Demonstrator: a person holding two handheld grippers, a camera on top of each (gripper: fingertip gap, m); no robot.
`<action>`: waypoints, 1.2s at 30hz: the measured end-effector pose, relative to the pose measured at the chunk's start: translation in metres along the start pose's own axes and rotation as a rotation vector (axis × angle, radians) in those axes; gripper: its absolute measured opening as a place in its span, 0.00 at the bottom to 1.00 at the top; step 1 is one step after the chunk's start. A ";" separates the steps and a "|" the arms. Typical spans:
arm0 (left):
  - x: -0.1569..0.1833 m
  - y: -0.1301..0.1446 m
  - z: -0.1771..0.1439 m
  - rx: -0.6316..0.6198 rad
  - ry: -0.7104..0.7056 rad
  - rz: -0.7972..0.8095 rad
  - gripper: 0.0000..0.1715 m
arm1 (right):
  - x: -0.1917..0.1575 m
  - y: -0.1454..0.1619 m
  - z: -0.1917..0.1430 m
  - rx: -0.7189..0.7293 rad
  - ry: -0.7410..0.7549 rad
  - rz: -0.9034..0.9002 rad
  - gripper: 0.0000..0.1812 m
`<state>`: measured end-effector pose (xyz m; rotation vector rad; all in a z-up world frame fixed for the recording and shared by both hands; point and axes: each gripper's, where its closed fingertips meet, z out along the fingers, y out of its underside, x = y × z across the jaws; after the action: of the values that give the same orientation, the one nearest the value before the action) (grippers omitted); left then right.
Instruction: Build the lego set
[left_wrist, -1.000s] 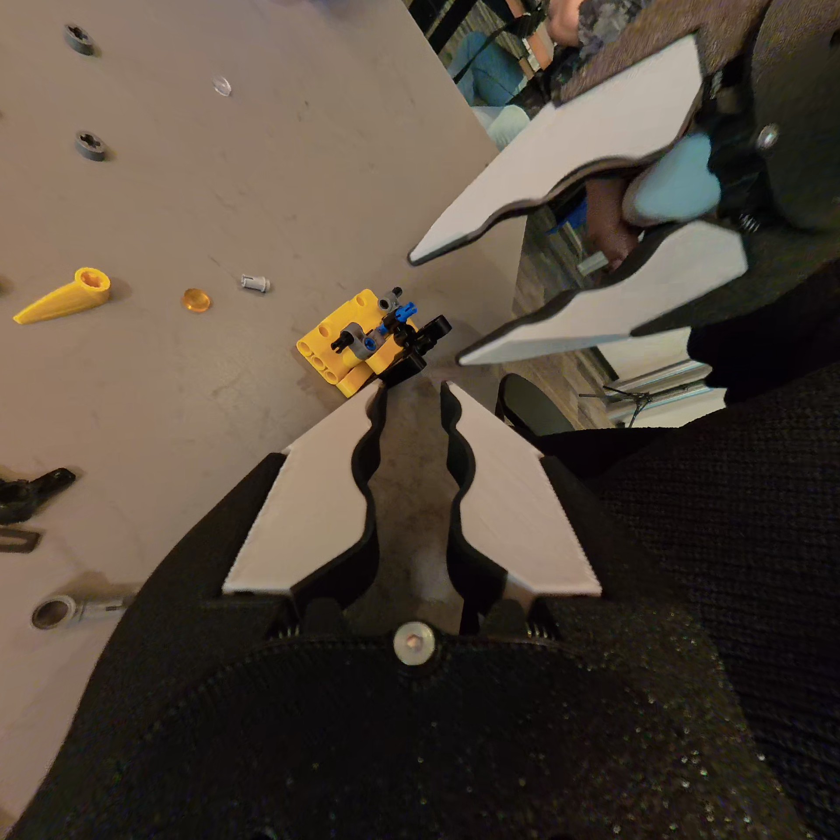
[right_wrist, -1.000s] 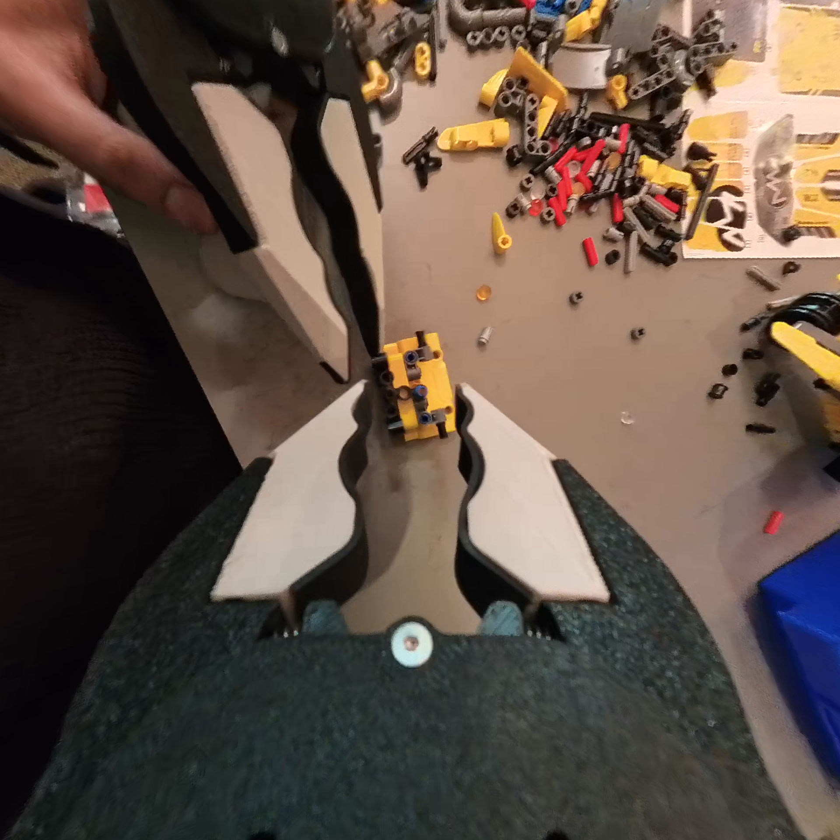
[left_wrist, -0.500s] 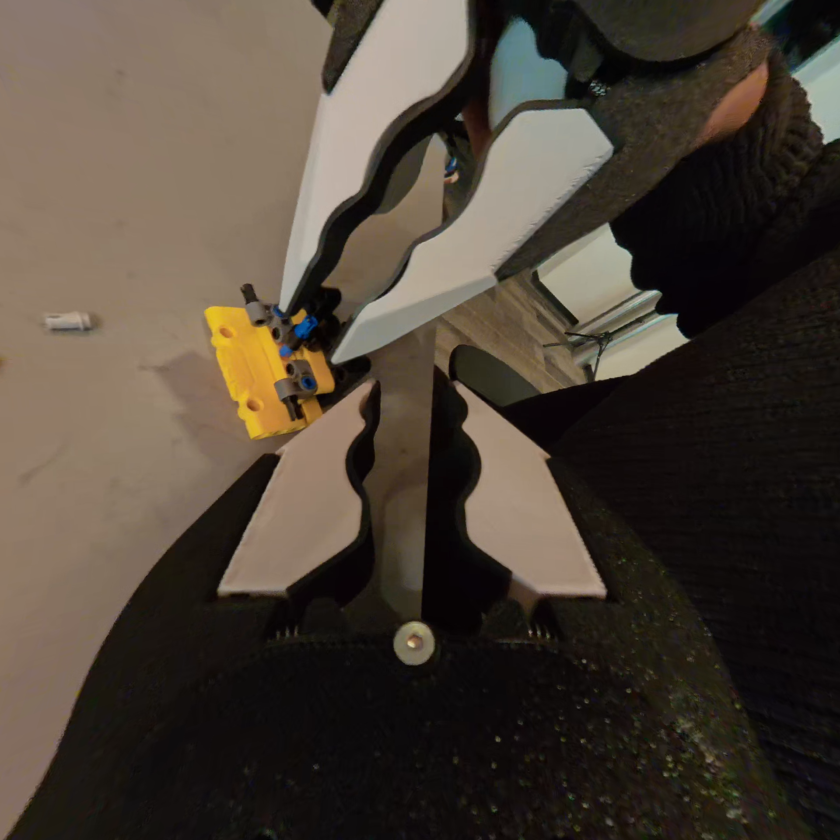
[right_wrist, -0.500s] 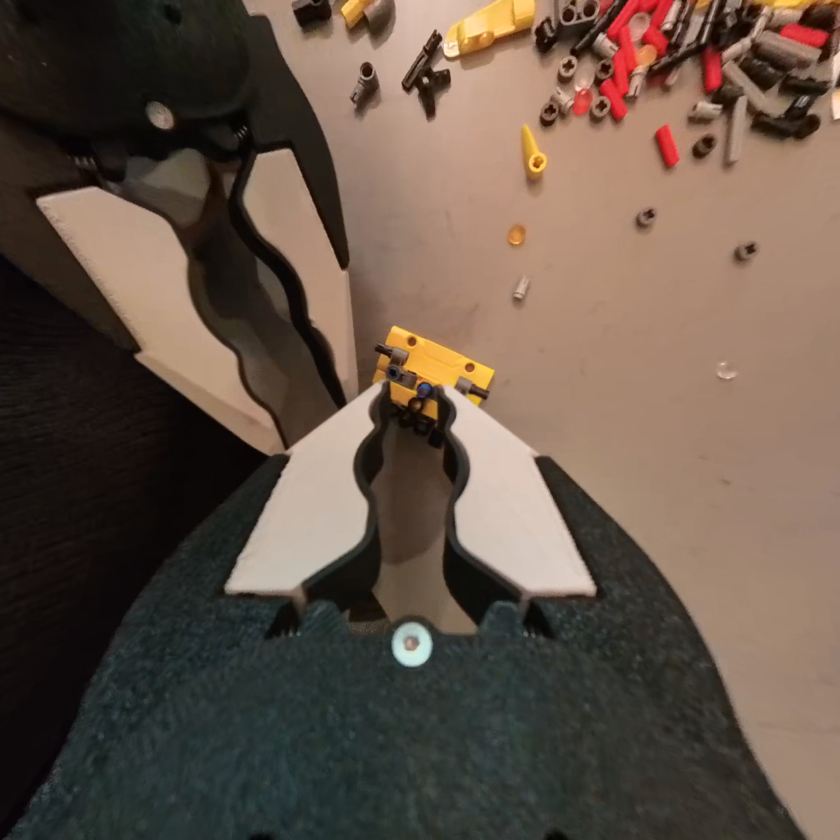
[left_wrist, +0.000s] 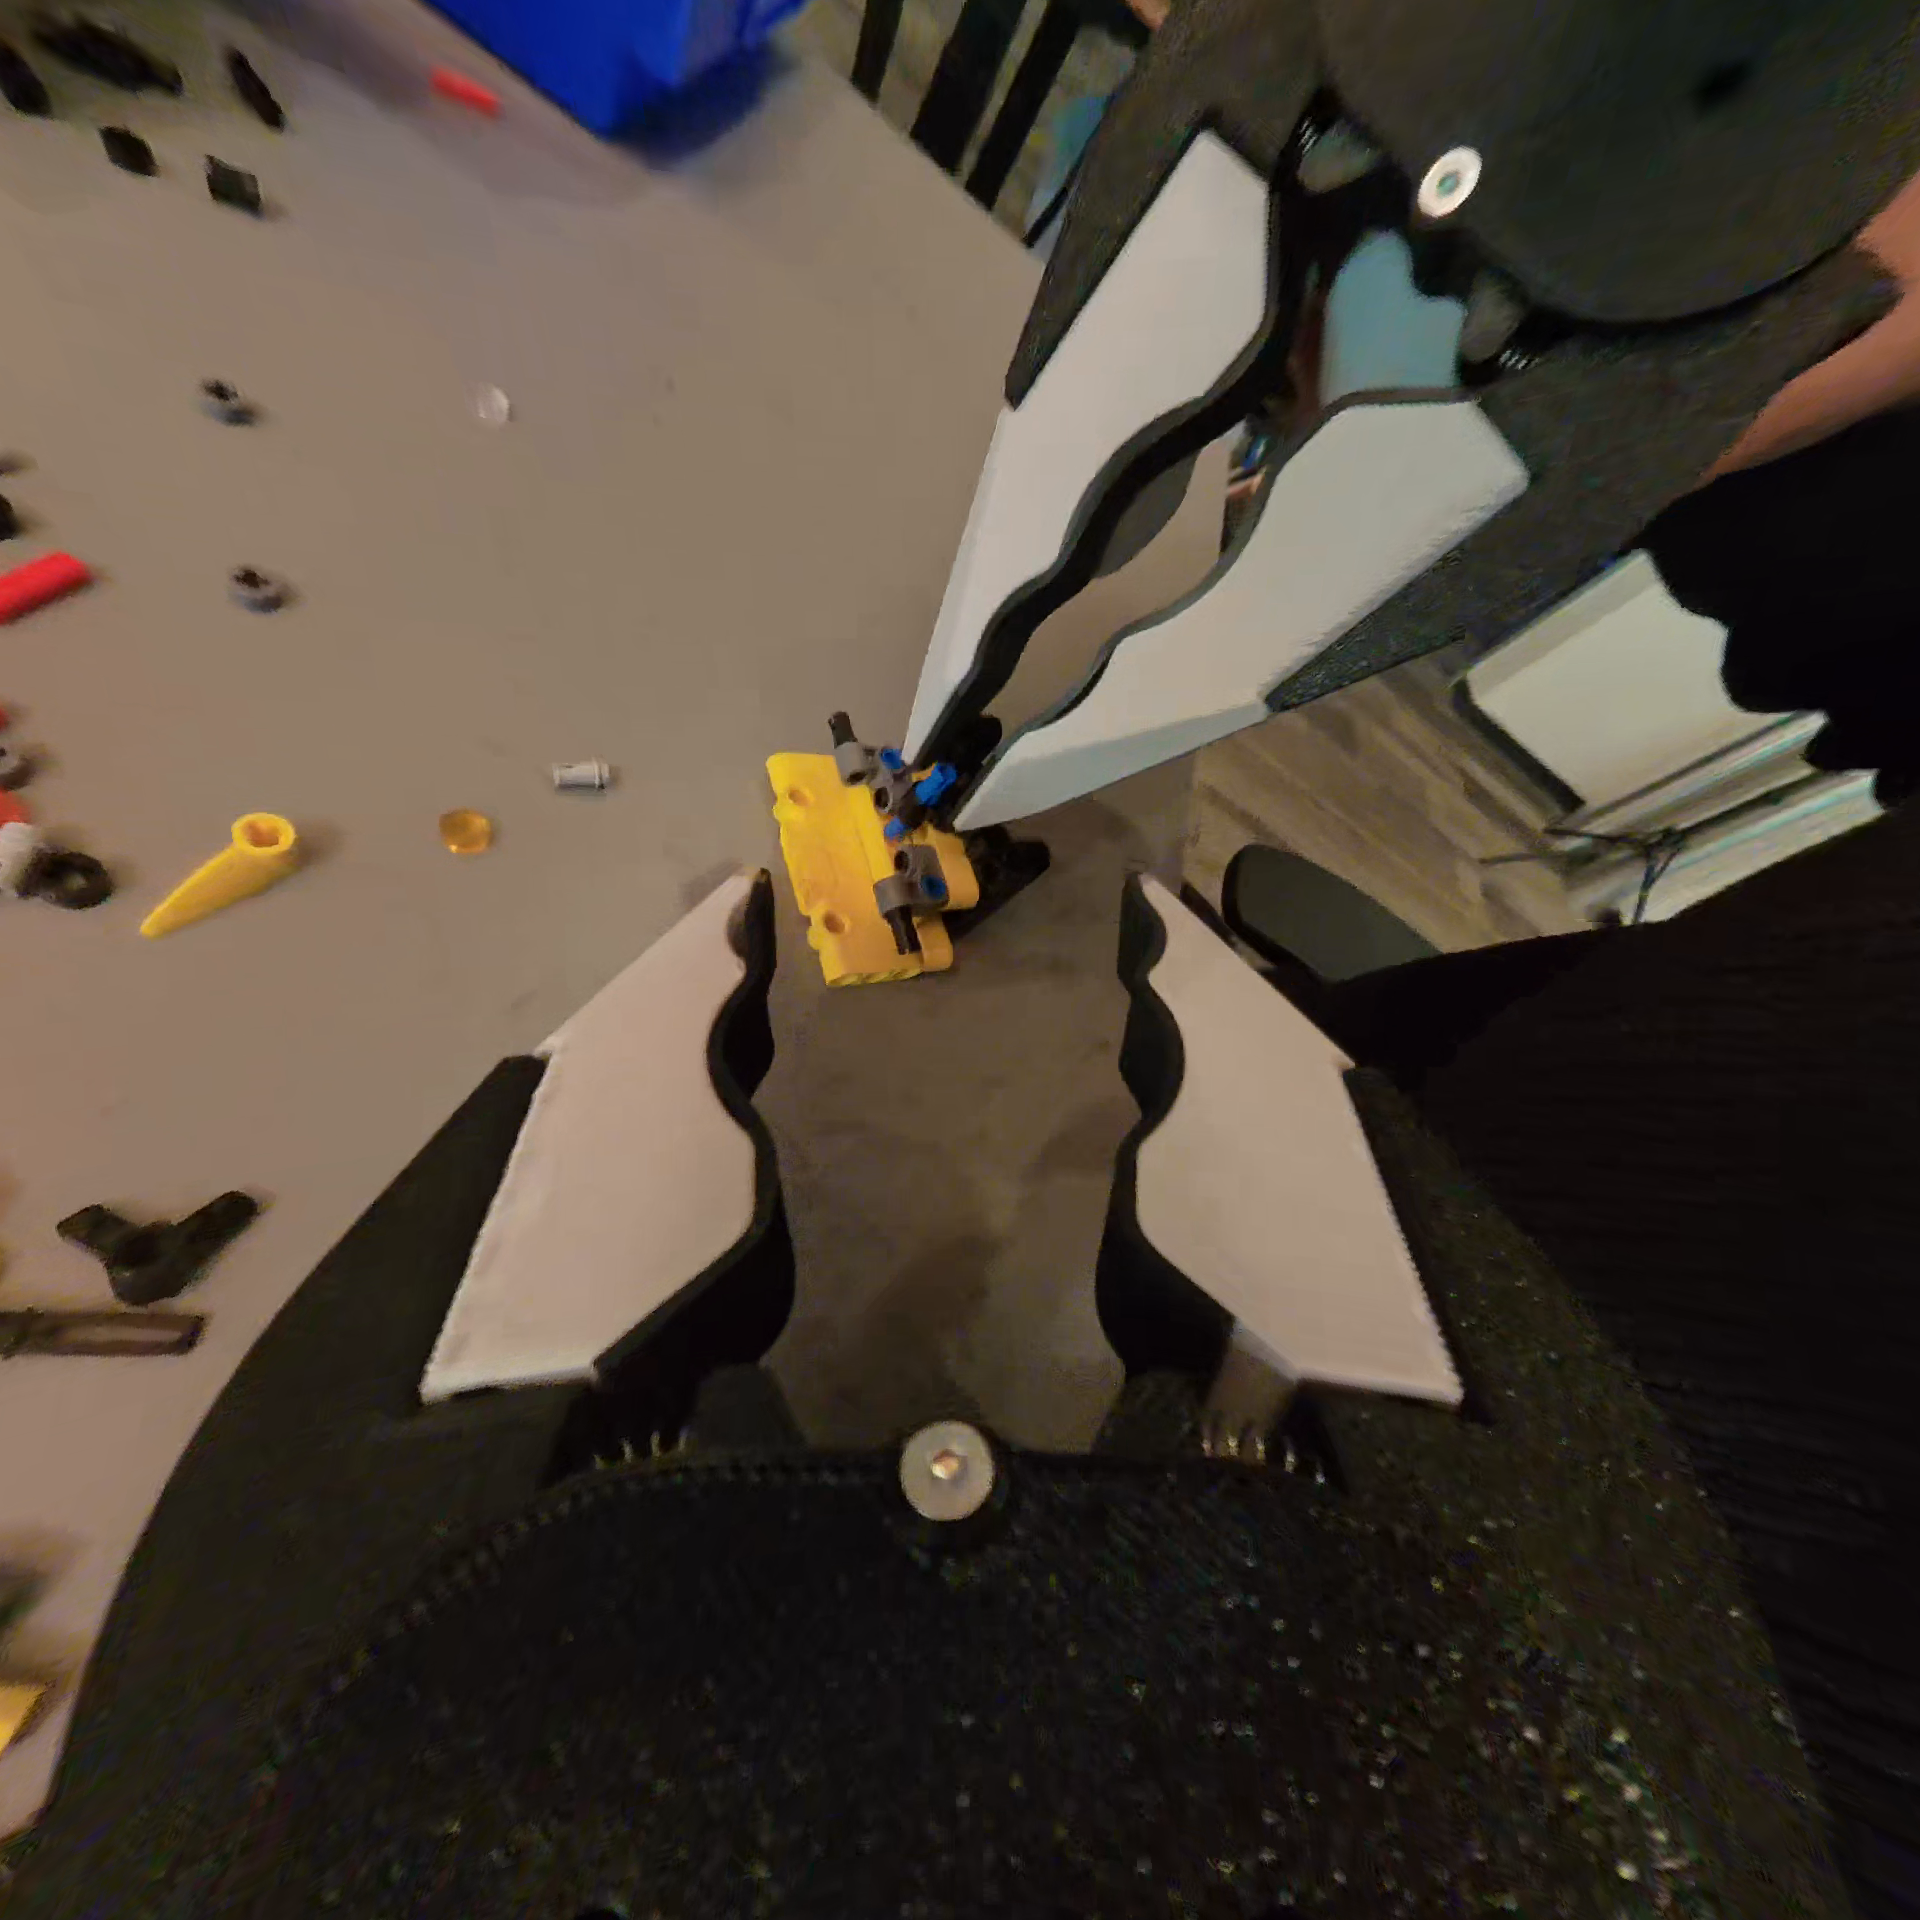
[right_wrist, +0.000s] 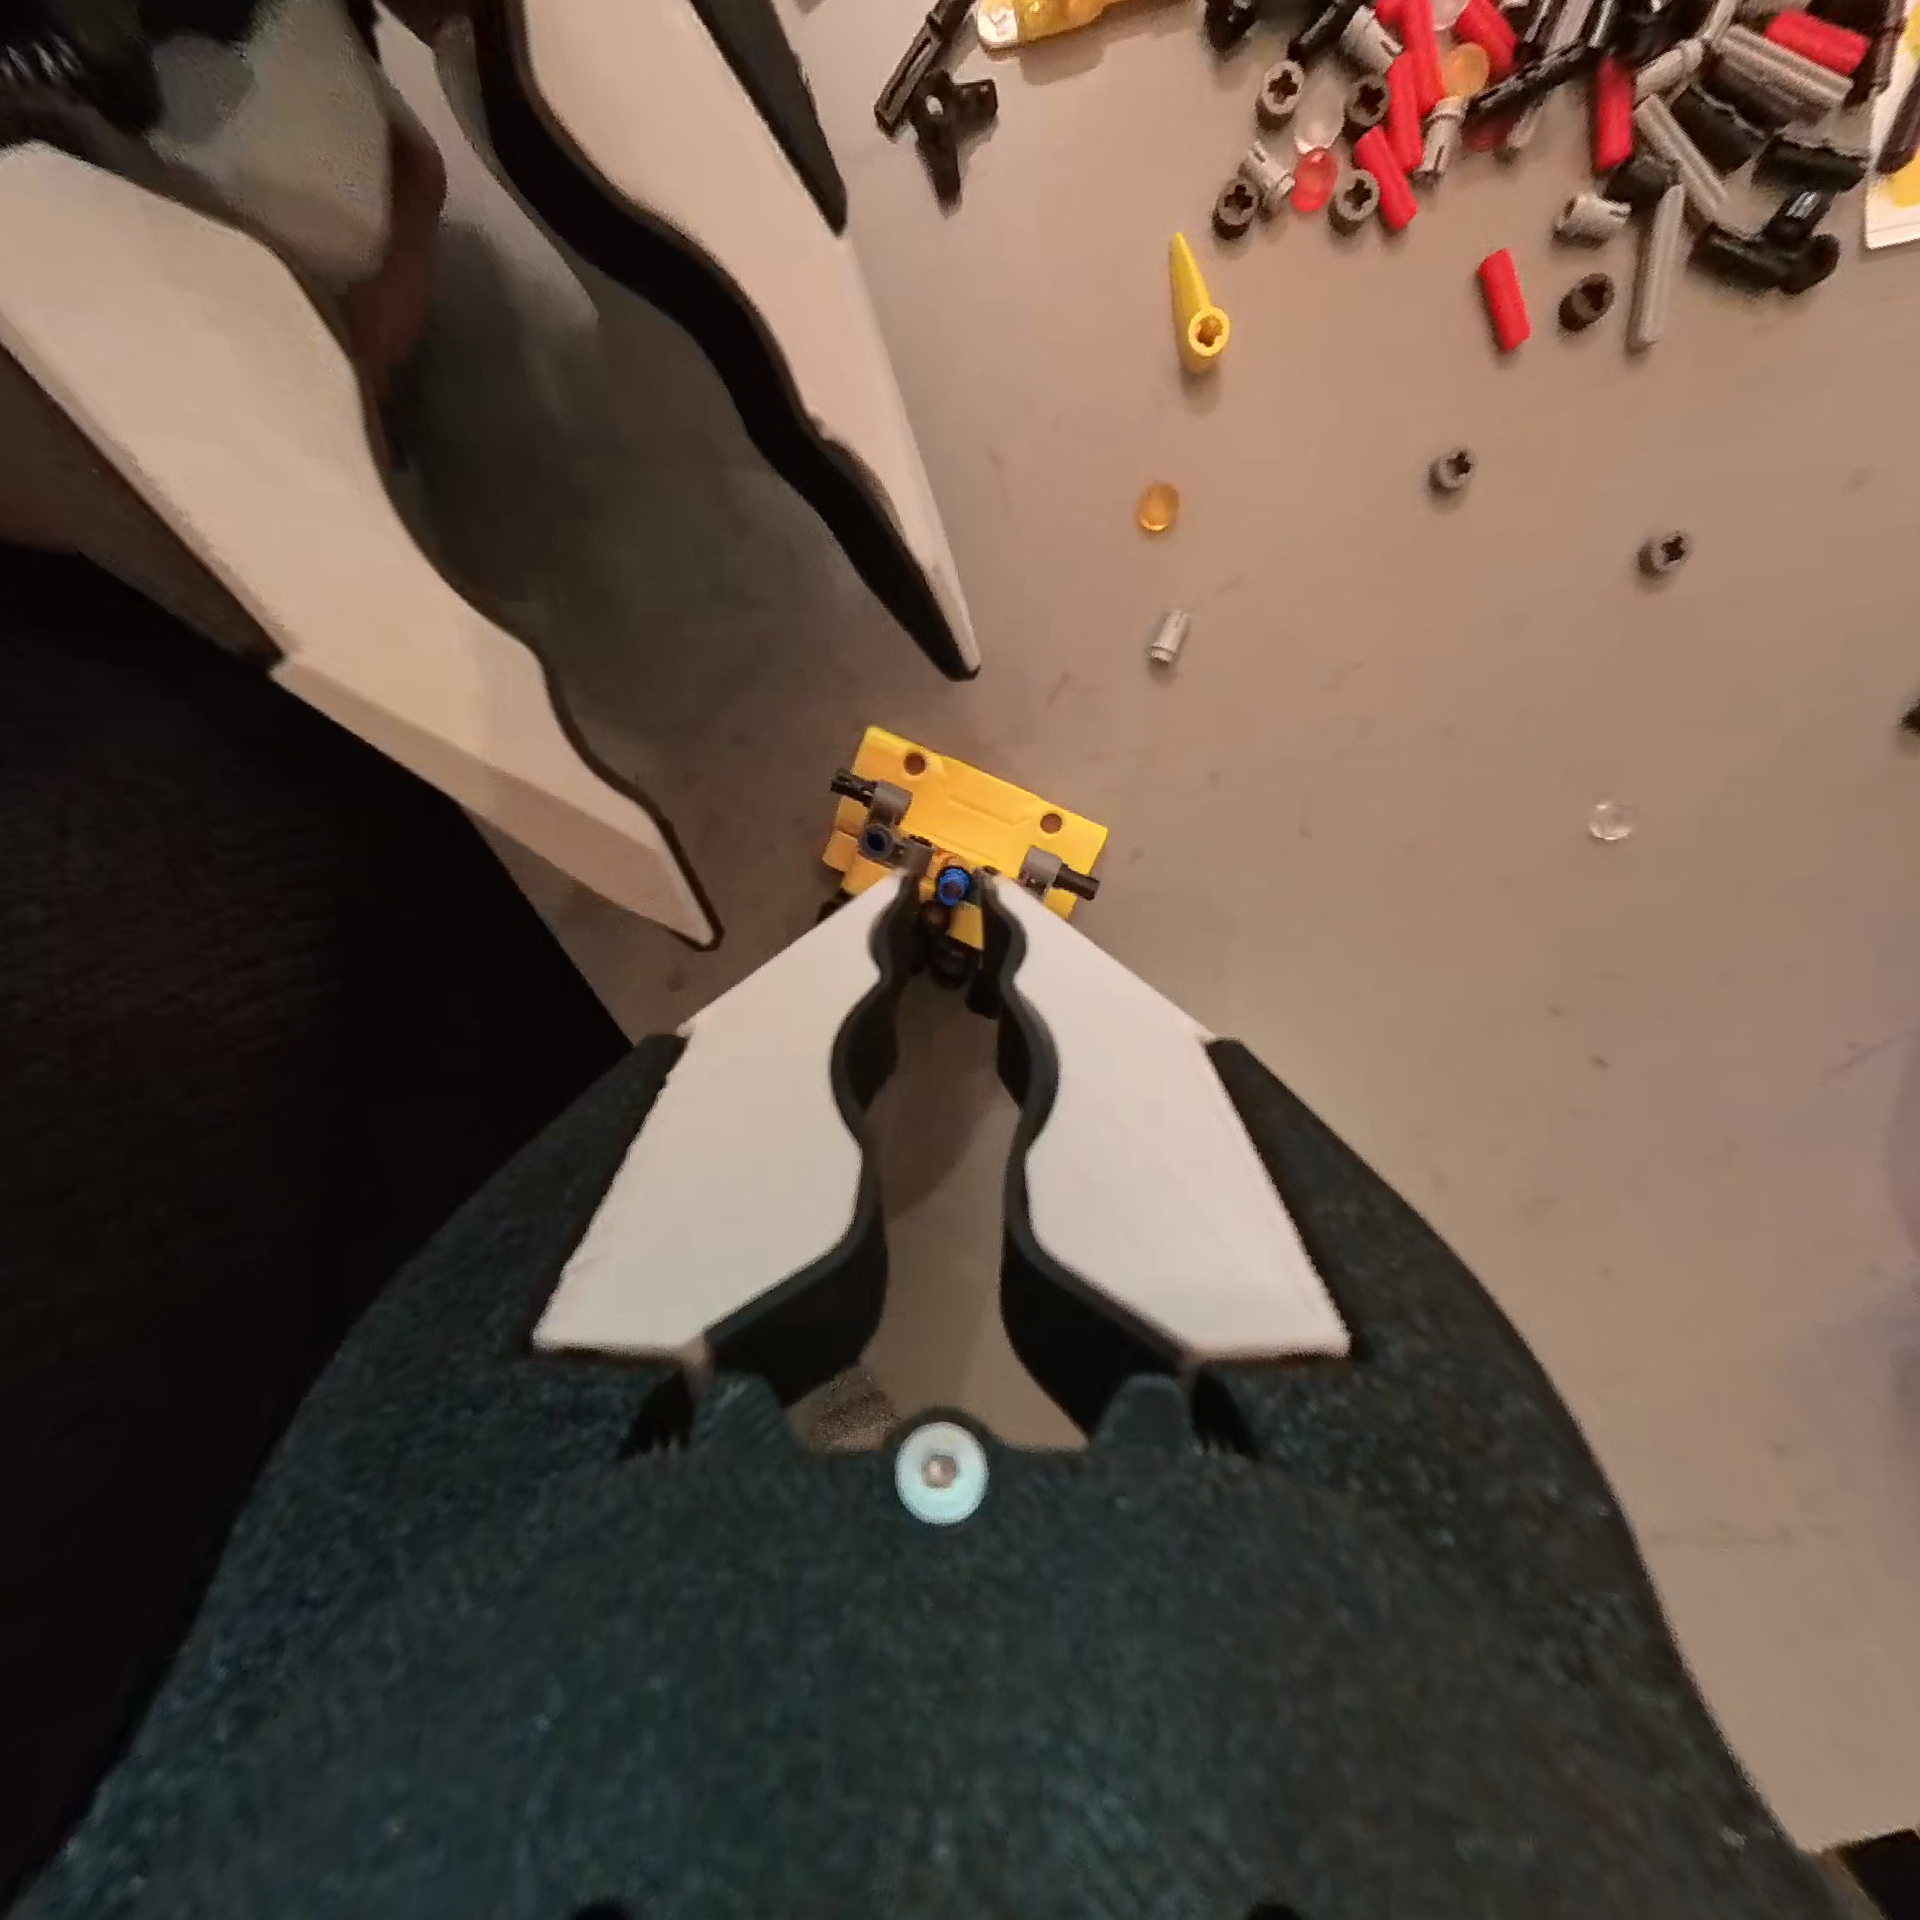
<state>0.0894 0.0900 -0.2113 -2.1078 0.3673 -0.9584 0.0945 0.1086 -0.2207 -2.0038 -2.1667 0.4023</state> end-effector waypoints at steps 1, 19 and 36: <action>-0.002 0.002 0.002 -0.018 -0.016 0.004 0.37 | 0.001 0.000 0.000 -0.006 0.010 -0.006 0.06; -0.004 0.021 0.016 -0.155 -0.060 0.026 0.29 | 0.000 0.002 0.004 -0.052 0.018 -0.020 0.03; 0.003 0.022 0.014 -0.147 0.016 -0.022 0.29 | -0.006 0.006 0.005 -0.024 0.029 0.074 0.12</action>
<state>0.1029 0.0814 -0.2317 -2.2421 0.4343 -0.9875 0.0994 0.1024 -0.2274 -2.0939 -2.0952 0.3567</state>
